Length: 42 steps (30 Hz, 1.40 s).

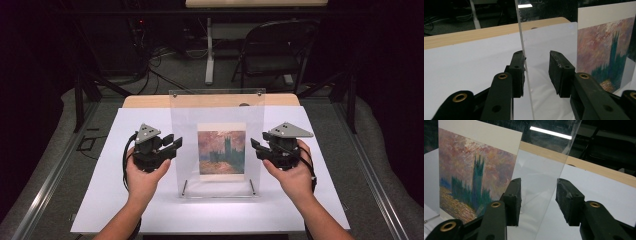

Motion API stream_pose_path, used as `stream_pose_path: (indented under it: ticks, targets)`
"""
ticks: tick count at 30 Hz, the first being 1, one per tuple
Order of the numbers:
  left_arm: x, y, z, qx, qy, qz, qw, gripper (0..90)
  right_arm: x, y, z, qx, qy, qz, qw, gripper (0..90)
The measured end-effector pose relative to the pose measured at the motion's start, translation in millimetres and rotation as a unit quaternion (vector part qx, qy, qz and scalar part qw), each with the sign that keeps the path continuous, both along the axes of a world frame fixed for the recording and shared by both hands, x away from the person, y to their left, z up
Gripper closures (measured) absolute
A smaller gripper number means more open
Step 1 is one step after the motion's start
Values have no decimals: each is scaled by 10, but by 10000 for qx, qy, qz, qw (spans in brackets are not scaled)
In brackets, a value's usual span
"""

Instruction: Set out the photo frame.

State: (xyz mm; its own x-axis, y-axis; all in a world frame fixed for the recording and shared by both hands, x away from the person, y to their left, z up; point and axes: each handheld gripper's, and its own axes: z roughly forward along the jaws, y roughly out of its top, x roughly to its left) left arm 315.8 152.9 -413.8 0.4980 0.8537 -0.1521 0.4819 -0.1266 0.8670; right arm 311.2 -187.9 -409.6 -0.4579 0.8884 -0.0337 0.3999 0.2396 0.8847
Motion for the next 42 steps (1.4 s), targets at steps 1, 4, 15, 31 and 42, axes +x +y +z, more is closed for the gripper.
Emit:
stream_pose_path:
  ticks: [1, 4, 15, 31, 42]
  targets:
    - [-10, 9, 1, -4, 2, -38, 10000, 655, -16, 0, -5, 21, -29, 4, 10000, 554]
    - [-48, 17, 4, -37, 11, -79, 10000, 652, -64, -24, -3, 86, -25, 62, 9999, 555]
    - [-174, 52, -15, -89, -83, -241, 9996, 635, -211, -39, -1, 68, -120, 160, 9998, 554]
    - [-320, 46, -98, -230, -180, -458, 9985, 595, -368, -78, -45, 245, -208, 338, 9989, 543]
    - [-393, 40, -121, -256, -172, -636, 9975, 545, -391, -74, -98, 376, -71, 542, 9978, 522]
